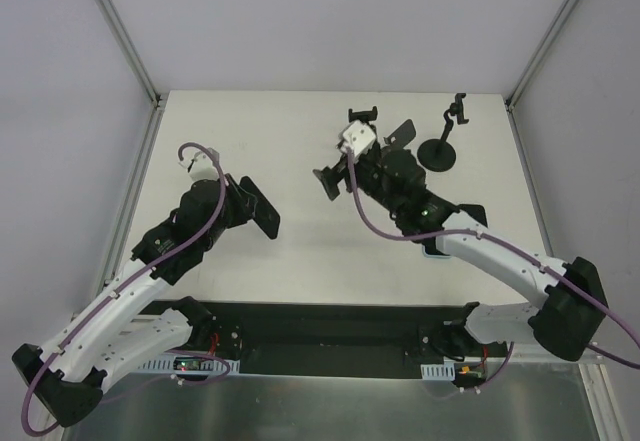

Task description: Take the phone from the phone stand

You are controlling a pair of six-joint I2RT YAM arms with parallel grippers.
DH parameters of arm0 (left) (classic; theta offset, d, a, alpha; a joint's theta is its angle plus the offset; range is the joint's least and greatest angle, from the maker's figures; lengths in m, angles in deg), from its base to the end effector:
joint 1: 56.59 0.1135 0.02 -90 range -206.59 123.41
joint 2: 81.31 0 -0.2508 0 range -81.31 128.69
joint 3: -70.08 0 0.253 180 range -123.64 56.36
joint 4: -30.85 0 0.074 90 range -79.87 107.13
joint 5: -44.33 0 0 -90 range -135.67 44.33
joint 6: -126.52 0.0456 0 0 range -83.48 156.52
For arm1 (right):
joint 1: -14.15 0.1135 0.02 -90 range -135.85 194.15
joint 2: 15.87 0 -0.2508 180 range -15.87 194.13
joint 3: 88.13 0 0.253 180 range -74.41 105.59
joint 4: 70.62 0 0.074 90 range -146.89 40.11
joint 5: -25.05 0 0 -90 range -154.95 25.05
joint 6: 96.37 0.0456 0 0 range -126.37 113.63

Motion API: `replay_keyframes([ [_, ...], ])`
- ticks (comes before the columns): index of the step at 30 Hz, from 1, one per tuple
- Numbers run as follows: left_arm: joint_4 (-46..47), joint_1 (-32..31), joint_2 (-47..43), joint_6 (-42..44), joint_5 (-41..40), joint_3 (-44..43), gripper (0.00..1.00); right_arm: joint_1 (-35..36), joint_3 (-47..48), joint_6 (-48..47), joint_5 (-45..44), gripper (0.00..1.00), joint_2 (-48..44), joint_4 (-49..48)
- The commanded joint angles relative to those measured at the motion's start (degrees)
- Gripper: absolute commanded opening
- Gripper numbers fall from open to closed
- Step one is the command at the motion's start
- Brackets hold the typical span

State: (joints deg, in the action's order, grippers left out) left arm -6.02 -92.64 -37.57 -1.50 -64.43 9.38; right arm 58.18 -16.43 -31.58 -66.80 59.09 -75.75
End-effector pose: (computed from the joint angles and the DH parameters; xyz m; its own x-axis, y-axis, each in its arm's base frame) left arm 0.1630 -0.1005 0.3208 -0.4095 -0.4233 -0.8082 0.0768 0.8667 -0.4928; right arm 0.2361 0.2262 0.3452 0.3072 -0.2951 -0.9047 -0.5975 0.6801 -0.4248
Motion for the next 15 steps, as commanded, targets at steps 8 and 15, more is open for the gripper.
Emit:
replay_keyframes([
  [8,4.6,-0.3,-4.1,-18.7,-4.5,3.2,0.00,27.1,-5.3,-11.4,-16.6,0.96,0.3,0.6],
  [15,4.6,-0.3,-3.7,-22.3,-1.7,3.8,0.00,32.3,2.0,-14.8,-25.0,0.98,13.6,-1.5],
])
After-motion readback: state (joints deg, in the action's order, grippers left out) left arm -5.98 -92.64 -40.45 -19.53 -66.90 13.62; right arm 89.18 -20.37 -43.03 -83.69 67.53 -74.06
